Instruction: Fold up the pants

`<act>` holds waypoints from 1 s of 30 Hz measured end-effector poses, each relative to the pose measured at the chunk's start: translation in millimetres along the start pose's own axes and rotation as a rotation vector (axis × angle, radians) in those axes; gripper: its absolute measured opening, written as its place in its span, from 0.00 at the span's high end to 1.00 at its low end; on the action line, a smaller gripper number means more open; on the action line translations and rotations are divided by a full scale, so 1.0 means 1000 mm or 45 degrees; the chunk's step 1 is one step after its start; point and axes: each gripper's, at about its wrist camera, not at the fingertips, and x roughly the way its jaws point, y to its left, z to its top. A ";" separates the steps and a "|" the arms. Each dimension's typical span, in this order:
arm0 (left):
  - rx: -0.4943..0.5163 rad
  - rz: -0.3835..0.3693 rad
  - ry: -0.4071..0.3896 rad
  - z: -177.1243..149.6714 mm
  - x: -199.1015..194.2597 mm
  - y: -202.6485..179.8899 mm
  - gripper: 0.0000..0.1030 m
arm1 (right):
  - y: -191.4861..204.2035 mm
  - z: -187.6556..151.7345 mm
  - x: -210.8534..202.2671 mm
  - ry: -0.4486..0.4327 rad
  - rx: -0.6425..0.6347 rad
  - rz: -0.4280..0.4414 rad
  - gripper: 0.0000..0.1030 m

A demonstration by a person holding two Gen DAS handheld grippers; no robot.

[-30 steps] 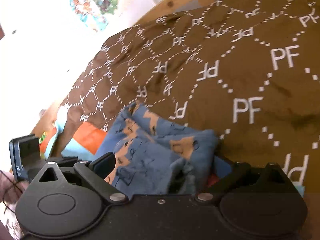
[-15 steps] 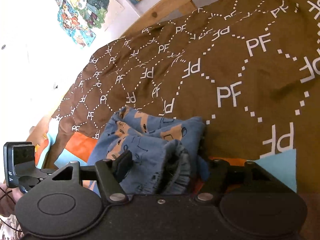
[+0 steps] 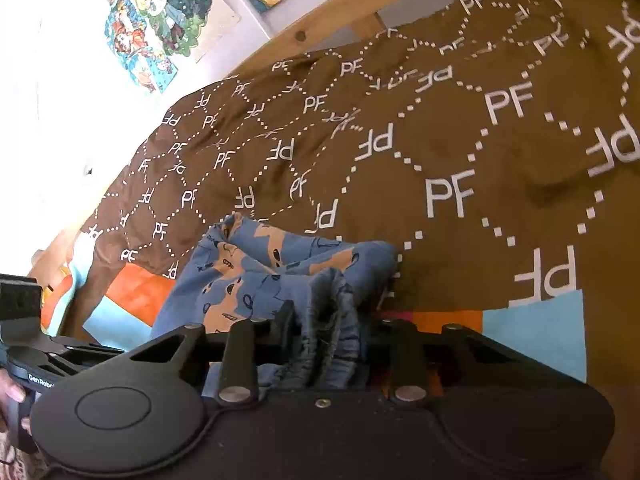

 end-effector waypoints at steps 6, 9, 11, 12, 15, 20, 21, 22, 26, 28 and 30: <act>0.059 0.075 -0.007 0.000 -0.006 -0.013 0.70 | 0.027 -0.001 -0.003 -0.027 -0.187 -0.106 0.74; 0.094 0.120 -0.014 0.000 -0.009 -0.023 0.74 | 0.040 -0.002 -0.008 -0.051 -0.225 -0.155 0.75; 0.101 0.144 -0.019 0.000 -0.011 -0.029 0.77 | 0.050 -0.004 -0.012 -0.074 -0.278 -0.189 0.76; 0.100 0.155 -0.032 0.000 -0.013 -0.032 0.79 | 0.054 -0.005 -0.014 -0.082 -0.306 -0.203 0.77; 0.091 0.181 -0.068 0.000 -0.020 -0.040 0.81 | 0.070 -0.008 -0.020 -0.122 -0.413 -0.260 0.77; 0.159 0.205 -0.135 0.005 -0.031 -0.055 0.82 | 0.090 -0.013 -0.027 -0.197 -0.610 -0.326 0.78; 0.168 0.202 -0.148 0.007 -0.031 -0.058 0.82 | 0.092 -0.012 -0.029 -0.217 -0.640 -0.338 0.78; 0.176 0.197 -0.164 0.009 -0.032 -0.060 0.82 | 0.094 -0.011 -0.031 -0.241 -0.667 -0.351 0.78; 0.211 0.191 -0.225 0.021 -0.034 -0.072 0.82 | 0.097 0.000 -0.039 -0.316 -0.722 -0.393 0.78; 0.232 0.185 -0.248 0.031 -0.032 -0.076 0.82 | 0.095 0.011 -0.041 -0.341 -0.727 -0.407 0.78; 0.226 0.179 -0.273 0.043 -0.029 -0.078 0.82 | 0.093 0.024 -0.040 -0.358 -0.731 -0.427 0.78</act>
